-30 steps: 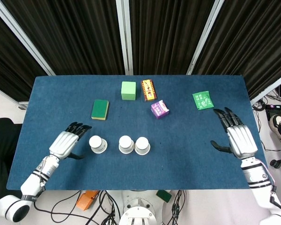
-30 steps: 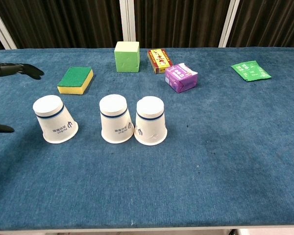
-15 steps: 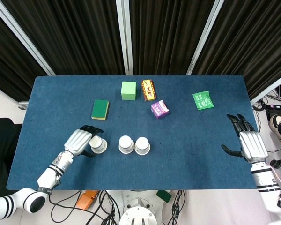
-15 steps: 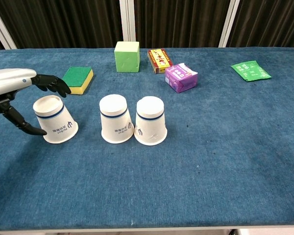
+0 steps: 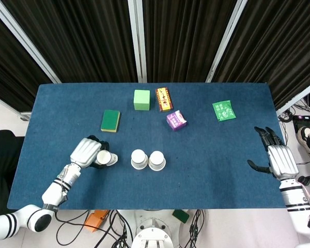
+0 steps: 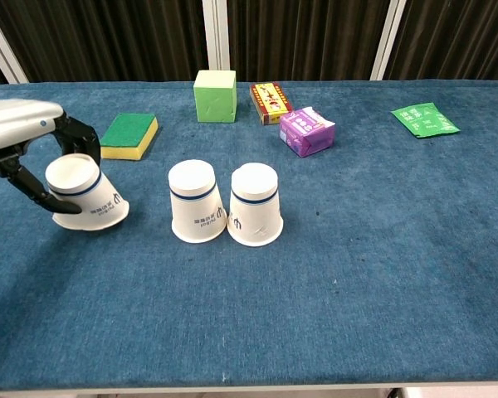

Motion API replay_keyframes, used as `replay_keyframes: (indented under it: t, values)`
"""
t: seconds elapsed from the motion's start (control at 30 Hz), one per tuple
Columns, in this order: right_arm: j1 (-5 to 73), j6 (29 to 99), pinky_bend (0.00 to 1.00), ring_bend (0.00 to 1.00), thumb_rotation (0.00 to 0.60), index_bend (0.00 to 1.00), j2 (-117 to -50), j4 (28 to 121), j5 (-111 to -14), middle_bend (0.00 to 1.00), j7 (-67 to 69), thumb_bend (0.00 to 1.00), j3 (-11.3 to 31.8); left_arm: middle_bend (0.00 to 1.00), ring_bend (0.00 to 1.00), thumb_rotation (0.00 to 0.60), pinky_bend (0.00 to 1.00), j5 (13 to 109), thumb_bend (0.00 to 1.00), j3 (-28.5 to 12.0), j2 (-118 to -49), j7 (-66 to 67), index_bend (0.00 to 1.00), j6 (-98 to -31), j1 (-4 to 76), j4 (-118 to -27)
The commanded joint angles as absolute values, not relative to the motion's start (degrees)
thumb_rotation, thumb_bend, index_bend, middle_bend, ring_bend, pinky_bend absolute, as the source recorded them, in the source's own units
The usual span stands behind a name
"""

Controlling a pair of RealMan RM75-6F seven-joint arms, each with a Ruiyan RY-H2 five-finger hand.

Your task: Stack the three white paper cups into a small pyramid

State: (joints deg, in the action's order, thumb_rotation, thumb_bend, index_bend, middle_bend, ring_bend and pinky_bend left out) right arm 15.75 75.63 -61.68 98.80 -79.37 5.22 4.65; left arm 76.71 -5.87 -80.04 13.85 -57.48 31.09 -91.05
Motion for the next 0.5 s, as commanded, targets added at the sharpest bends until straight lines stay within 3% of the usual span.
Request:
replay_keyframes:
  t: [0.03,0.3,0.5]
  values:
    - [15.39,76.03,0.19,0.06,0.6,0.0,-61.05,98.94,-79.35,0.16,5.72,0.33,5.03,0.55,0.48,0.6,0.31,77.03,0.15,-6.92,-77.9,13.08,0.49,-58.19,31.62,-94.3]
    - [14.72,76.43,0.19,0.06,0.6,0.0,-58.57,99.92,-78.86,0.16,6.72,0.33,6.19,0.55,0.48,0.6,0.31,76.7,0.15,-11.24,-72.28,9.7,0.49,-55.46,35.74,-104.7]
    - [14.28,76.57,0.19,0.06,0.6,0.0,-57.32,100.58,-78.66,0.16,7.02,0.33,6.7,0.55,0.48,0.6,0.31,72.55,0.15,-13.45,-73.03,14.63,0.49,-52.45,40.36,-107.88]
